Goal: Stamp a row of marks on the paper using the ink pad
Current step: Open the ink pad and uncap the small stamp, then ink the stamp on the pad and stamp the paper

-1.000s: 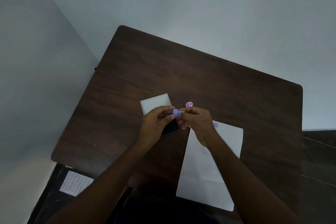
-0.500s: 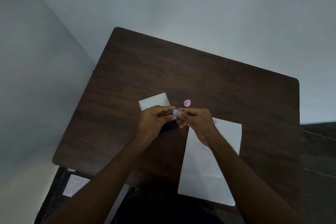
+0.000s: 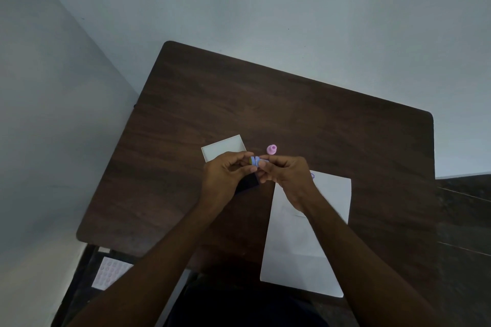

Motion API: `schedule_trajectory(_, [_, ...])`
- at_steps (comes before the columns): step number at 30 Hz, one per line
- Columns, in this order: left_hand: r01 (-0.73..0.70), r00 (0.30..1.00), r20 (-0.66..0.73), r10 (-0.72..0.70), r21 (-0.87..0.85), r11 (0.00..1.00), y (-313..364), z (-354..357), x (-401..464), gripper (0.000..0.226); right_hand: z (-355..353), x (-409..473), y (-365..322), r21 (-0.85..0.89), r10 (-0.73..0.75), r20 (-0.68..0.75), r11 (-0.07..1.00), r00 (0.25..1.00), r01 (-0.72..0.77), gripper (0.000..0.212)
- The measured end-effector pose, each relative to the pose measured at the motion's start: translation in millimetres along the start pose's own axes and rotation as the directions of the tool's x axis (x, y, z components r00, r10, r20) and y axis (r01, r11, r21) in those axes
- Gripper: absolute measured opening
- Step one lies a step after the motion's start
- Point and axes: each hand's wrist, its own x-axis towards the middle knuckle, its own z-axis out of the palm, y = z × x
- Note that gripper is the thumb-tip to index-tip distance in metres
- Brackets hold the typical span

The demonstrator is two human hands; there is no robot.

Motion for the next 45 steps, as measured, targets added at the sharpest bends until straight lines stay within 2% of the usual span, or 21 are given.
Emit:
schedule_trajectory(4, [-0.049, 0.999, -0.008, 0.05, 0.077, 0.996, -5.5, -3.6, -1.4, 0.033, 3.4, -0.8, 1.7, 0.027, 0.019, -0.005, 0.999, 1.0, -0.018, 0.019])
schedule_trajectory(7, [-0.049, 0.996, -0.064, 0.055, 0.094, 0.994, -11.7, -12.8, -7.5, 0.033, 8.5, -0.1, 0.4, 0.033, 0.032, 0.02, 0.999, 0.999, -0.033, 0.018])
schedule_trajectory(10, [0.0, 0.99, -0.139, -0.003, -0.02, 1.0, -23.1, -27.0, -19.9, 0.031, 17.5, -1.6, -0.7, 0.042, 0.016, 0.103, 0.999, 0.995, -0.021, 0.021])
schedule_trajectory(13, [0.065, 0.987, -0.141, -0.079, -0.102, 0.993, -38.6, -40.3, -34.5, 0.031, 27.3, -2.7, -1.2, 0.064, 0.028, 0.16, 0.997, 0.987, -0.039, 0.022])
schedule_trajectory(17, [0.174, 0.964, -0.183, -0.193, -0.115, 0.978, -65.9, -54.8, -51.5, 0.03, 42.0, -4.3, 1.9, 0.08, 0.044, 0.23, 0.995, 0.972, -0.064, 0.023])
schedule_trajectory(24, [0.354, 0.897, -0.252, -0.364, -0.083, 0.931, -116.0, -60.3, -62.1, 0.028, 61.8, -10.7, 5.8, 0.123, 0.092, 0.264, 0.984, 0.96, -0.128, 0.032])
schedule_trajectory(28, [0.268, 0.928, -0.303, -0.214, 0.15, 0.952, -133.9, -54.7, -60.1, 0.028, 65.4, -15.5, 4.3, 0.136, 0.088, 0.264, 0.982, 0.961, -0.128, 0.035])
schedule_trajectory(31, [0.241, 0.934, -0.33, -0.134, 0.309, 0.92, -143.7, -53.8, -58.6, 0.028, 65.3, -19.0, 1.7, 0.192, 0.078, 0.27, 0.972, 0.96, -0.133, 0.033])
schedule_trajectory(35, [0.282, 0.924, -0.322, -0.205, 0.212, 0.936, -139.3, -57.3, -59.4, 0.039, 65.2, -25.3, -5.6, 0.36, 0.094, 0.315, 0.909, 0.945, -0.21, 0.032])
schedule_trajectory(38, [0.251, 0.926, -0.331, -0.184, 0.175, 0.952, -116.1, -60.2, -58.6, 0.039, 64.0, -32.4, -13.3, 0.463, 0.108, 0.352, 0.843, 0.93, -0.273, 0.034])
schedule_trajectory(42, [0.074, 0.945, -0.32, -0.067, 0.01, 0.997, -47.6, -65.9, -60.6, 0.022, 65.2, -44.7, -25.1, 0.548, 0.065, 0.374, 0.789, 0.925, -0.276, 0.036])
schedule_trajectory(45, [-0.12, 0.959, -0.267, 0.093, -0.085, 0.989, 6.4, -73.0, -66.2, 0.029, 65.1, -52.7, -34.0, 0.601, 0.003, 0.365, 0.763, 0.931, -0.238, 0.031])
